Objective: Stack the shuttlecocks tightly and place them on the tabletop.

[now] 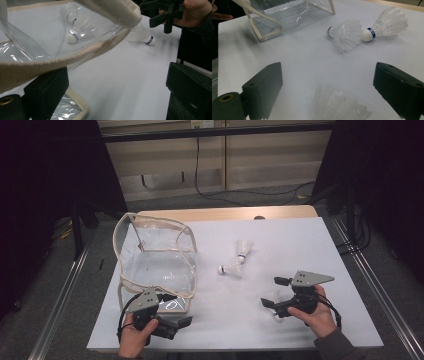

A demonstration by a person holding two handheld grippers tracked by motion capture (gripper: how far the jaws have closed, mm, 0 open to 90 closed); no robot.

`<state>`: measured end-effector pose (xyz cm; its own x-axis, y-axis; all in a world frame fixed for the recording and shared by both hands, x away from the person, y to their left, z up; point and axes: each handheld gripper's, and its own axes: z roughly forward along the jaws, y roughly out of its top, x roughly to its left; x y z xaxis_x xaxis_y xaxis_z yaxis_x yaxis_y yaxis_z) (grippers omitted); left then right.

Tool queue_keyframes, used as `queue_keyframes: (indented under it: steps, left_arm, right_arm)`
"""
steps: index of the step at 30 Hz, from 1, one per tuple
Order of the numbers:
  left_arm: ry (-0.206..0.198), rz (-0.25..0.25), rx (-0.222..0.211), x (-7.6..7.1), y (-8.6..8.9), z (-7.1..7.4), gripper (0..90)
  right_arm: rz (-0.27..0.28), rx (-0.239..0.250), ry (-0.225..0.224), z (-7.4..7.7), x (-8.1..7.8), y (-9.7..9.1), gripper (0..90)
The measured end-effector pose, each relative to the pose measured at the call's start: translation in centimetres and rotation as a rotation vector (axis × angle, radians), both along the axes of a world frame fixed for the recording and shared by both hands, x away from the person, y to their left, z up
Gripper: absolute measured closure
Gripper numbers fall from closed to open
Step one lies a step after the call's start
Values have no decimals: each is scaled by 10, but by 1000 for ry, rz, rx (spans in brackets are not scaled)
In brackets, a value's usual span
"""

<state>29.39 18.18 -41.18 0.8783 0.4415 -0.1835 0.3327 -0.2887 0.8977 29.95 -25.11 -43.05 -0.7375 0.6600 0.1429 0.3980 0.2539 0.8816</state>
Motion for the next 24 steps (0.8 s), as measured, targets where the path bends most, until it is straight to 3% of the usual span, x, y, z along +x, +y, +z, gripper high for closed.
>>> queue_keyframes:
  steps: [5, 24]
  left_arm:
    - [0, 0, -1, 0, 0, 0, 47]
    - [-2, 2, 1, 0, 0, 0, 48]
  right_arm:
    - [1, 2, 2, -2, 1, 0, 132]
    - [49, -61, 8, -4, -1, -3, 261]
